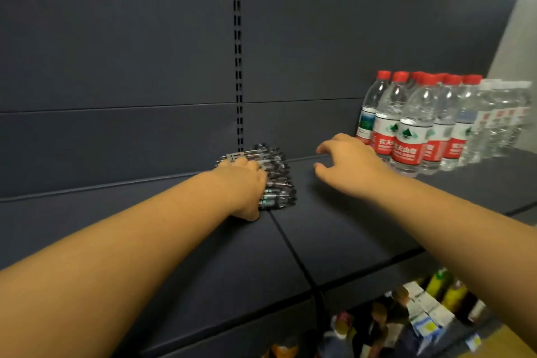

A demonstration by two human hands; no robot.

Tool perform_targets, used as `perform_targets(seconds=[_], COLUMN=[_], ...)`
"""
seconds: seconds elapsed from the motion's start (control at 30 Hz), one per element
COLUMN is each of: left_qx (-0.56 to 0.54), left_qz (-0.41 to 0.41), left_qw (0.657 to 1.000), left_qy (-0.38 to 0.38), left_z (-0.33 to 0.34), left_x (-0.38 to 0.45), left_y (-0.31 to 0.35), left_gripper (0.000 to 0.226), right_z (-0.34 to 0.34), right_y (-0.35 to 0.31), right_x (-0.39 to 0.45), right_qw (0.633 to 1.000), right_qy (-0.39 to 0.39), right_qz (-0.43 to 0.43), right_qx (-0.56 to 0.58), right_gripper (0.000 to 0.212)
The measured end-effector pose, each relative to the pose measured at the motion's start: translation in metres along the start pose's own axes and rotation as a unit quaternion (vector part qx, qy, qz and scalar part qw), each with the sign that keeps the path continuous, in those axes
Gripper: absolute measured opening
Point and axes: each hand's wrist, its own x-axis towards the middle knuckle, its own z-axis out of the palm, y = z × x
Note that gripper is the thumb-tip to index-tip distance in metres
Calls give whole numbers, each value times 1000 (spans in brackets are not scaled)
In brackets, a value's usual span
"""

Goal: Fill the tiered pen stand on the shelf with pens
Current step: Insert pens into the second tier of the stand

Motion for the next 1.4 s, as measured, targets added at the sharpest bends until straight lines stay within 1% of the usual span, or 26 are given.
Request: perform_targets(seconds=[0.1,0.27,0.4,0.53,0.67,0.8,0.87,0.97,1.07,1.4], left_qx=[12,14,13,-28,-3,17,17,2,-30,-30], left_qz=[-13,-76,-106,-125,-113,-98,-98,-98,-98,-74], left_qw=[1000,997,994,990,990,992,993,993,993,997], left_qy=[-2,-27,-33,-59,-84,-71,-68,-72,-51,-16], left_z=[1,3,0,-8,-9,-12,-15,-18,-18,-19], left_x=[6,14,15,14,12,9,7,4,0,-13], left_y=[5,14,21,20,21,25,30,37,39,38], left_gripper=[67,63,64,60,50,33,28,29,28,19], right_z=[1,12,18,16,18,21,21,20,17,12], right_y=[13,33,48,61,69,75,78,82,85,96], right_x=[13,20,19,21,21,19,18,17,14,7], right_qw=[999,995,992,989,989,988,988,987,987,987], right_qy=[5,-15,-33,-28,-27,-28,-29,-26,-25,-13], right_qz=[-41,-95,-117,-128,-128,-128,-125,-124,-125,-117], right_qx=[15,35,46,64,76,85,88,94,98,111], right_gripper=[43,43,42,41,41,40,40,40,39,38])
